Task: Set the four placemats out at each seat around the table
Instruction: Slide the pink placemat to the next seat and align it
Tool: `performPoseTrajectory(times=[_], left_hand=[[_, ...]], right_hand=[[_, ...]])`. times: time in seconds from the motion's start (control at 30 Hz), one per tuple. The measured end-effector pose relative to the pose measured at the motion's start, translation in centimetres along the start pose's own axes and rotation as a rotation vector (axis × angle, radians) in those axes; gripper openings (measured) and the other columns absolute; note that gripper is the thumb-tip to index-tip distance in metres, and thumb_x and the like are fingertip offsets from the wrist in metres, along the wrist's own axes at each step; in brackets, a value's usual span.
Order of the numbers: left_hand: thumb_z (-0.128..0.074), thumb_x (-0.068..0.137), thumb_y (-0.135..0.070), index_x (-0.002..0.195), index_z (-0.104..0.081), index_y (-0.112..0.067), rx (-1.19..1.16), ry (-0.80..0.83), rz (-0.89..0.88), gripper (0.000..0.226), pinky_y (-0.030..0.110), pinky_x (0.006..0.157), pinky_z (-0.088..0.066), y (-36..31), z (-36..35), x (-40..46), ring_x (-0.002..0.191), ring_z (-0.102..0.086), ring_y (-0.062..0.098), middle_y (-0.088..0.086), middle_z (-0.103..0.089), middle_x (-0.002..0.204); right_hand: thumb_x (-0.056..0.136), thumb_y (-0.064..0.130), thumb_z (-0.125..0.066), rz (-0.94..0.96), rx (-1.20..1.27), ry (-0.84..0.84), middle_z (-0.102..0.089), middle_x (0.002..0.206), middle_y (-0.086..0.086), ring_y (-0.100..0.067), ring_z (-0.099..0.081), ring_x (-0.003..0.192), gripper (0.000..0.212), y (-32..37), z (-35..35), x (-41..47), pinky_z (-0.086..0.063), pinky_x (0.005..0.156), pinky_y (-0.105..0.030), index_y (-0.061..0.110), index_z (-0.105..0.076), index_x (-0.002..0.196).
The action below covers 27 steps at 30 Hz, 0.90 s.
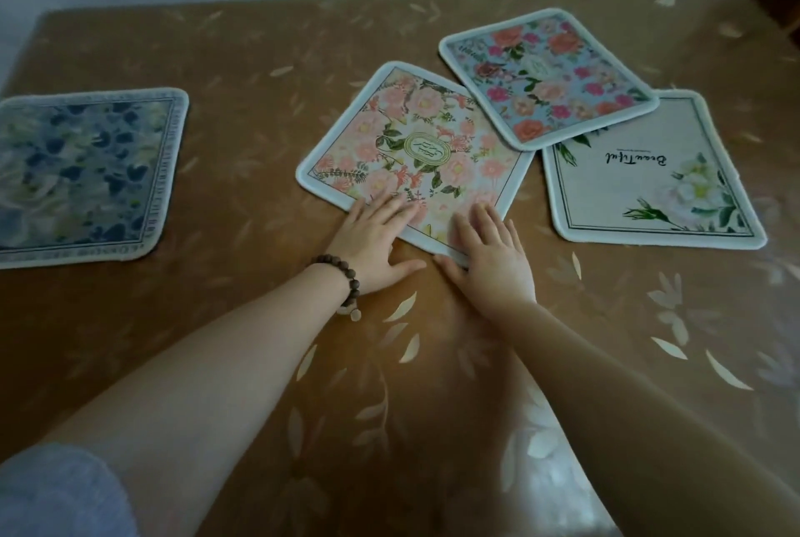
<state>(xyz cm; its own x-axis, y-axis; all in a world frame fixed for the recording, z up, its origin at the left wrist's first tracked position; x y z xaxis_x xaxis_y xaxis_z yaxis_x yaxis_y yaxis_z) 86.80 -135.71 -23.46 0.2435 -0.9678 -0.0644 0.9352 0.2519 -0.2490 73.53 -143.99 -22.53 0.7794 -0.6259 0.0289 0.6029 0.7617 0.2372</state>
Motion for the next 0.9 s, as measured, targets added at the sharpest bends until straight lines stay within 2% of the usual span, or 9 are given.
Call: performPoseTrajectory(times=[0.07,0.13,0.23,0.3,0.37,0.63,0.73,0.9], left_hand=[[-0.036,0.08,-0.073,0.147,-0.022,-0.027,0.014,-0.033,-0.018,0.082,0.044,0.116,0.001,0.2,0.1,0.9,0.144,-0.001,0.015,-0.003,-0.014,0.157],[-0.038,0.084,-0.068,0.144,-0.03,-0.026,0.009,-0.072,-0.042,0.075,0.043,0.117,-0.001,0.3,0.6,1.6,0.144,-0.005,0.017,-0.001,-0.02,0.155],[-0.044,0.092,-0.049,0.14,-0.041,-0.025,-0.022,-0.128,-0.101,0.053,0.042,0.116,-0.007,0.5,1.3,1.7,0.143,-0.015,0.019,0.002,-0.031,0.151],[-0.047,0.096,-0.032,0.135,-0.048,-0.025,-0.079,-0.159,-0.119,0.04,0.043,0.115,-0.011,0.8,1.7,1.5,0.141,-0.021,0.022,0.004,-0.037,0.148],[-0.047,0.096,-0.025,0.132,-0.051,-0.026,-0.117,-0.164,-0.108,0.037,0.043,0.115,-0.011,1.2,1.9,1.3,0.14,-0.024,0.023,0.005,-0.041,0.145],[-0.052,0.094,-0.024,0.127,-0.057,-0.026,-0.136,-0.142,-0.075,0.034,0.041,0.112,-0.015,1.0,2.8,-1.6,0.136,-0.033,0.022,0.004,-0.05,0.138],[-0.055,0.092,-0.026,0.123,-0.061,-0.025,-0.142,-0.145,-0.05,0.031,0.043,0.111,-0.019,0.8,3.4,-4.9,0.133,-0.039,0.024,0.005,-0.055,0.133],[-0.059,0.09,-0.027,0.117,-0.066,-0.025,-0.087,-0.135,0.005,0.028,0.045,0.104,-0.027,0.3,4.2,-12.0,0.125,-0.046,0.027,0.005,-0.062,0.124]], right_hand=[[0.088,0.052,-0.047,0.07,-0.025,-0.077,-0.049,0.138,-0.018,-0.035,-0.039,0.133,0.058,0.5,0.8,0.0,-0.029,0.112,-0.048,0.011,-0.055,0.128],[0.089,0.041,-0.055,0.133,-0.024,-0.174,-0.061,0.124,-0.019,-0.037,-0.054,0.12,0.043,1.1,1.7,-0.1,-0.045,0.099,-0.049,0.008,-0.065,0.114],[0.086,0.022,-0.063,0.226,0.002,-0.241,-0.067,0.114,-0.016,-0.035,-0.061,0.11,0.025,1.9,2.4,-0.3,-0.055,0.081,-0.049,0.009,-0.069,0.106],[0.081,0.011,-0.068,0.247,0.027,-0.217,-0.067,0.115,-0.015,-0.035,-0.061,0.11,0.027,1.9,2.5,-0.3,-0.055,0.079,-0.05,0.009,-0.069,0.108],[0.08,0.007,-0.068,0.23,0.069,-0.196,-0.066,0.117,-0.013,-0.034,-0.06,0.113,0.03,1.7,2.6,-0.3,-0.055,0.082,-0.05,0.009,-0.069,0.111],[0.086,0.01,-0.064,0.191,0.221,-0.158,-0.067,0.114,-0.009,-0.03,-0.06,0.109,0.025,2.7,3.4,-1.9,-0.051,0.089,-0.042,0.013,-0.069,0.11],[0.087,0.012,-0.063,0.189,0.259,-0.111,-0.066,0.115,-0.009,-0.03,-0.059,0.108,0.024,4.2,3.1,-3.7,-0.05,0.091,-0.042,0.011,-0.068,0.11],[0.085,0.018,-0.065,0.196,0.295,-0.011,-0.064,0.108,-0.01,-0.032,-0.058,0.099,0.022,7.9,2.5,-7.7,-0.05,0.085,-0.047,0.009,-0.066,0.106]])
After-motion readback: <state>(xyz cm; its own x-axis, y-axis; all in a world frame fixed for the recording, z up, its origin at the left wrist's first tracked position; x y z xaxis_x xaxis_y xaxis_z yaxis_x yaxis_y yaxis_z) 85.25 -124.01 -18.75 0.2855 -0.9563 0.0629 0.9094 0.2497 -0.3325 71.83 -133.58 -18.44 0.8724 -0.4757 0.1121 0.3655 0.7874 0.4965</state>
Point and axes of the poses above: each hand's wrist, its own x-axis towards the middle knuckle, its own z-axis out of the back of the hand, y = z × x, the point moved 8 cm from there along x, towards the middle knuckle
